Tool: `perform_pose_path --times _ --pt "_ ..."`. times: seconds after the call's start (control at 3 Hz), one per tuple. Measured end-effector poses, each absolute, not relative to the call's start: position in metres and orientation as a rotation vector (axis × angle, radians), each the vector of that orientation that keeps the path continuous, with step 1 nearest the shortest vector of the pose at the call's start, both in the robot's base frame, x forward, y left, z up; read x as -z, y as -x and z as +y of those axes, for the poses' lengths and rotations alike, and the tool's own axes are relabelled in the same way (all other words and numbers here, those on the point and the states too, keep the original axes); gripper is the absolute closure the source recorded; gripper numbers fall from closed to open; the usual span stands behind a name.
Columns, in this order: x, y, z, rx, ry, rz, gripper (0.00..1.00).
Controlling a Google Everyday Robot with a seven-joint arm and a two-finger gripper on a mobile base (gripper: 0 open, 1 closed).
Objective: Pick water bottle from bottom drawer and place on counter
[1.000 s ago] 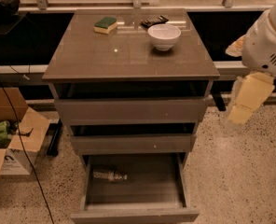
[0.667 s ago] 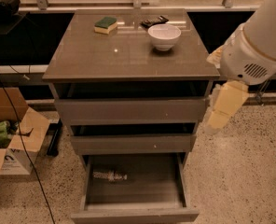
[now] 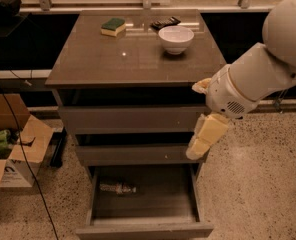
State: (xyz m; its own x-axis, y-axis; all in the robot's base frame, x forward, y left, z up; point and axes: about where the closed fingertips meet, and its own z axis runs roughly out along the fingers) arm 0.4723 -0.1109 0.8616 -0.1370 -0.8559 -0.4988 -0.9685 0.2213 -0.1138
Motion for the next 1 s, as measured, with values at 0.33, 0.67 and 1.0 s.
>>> perform_pose_path --times 0.33,0.67,1.0 --pt "-0.812 -0.482 -0.101 -0.472 1.612 2.037 0.00" --pt "-0.808 -0.484 -0.100 -0.485 1.605 2.039 0.00" --pt "-0.796 -0.488 -0.096 -0.466 1.581 2.080 0.00"
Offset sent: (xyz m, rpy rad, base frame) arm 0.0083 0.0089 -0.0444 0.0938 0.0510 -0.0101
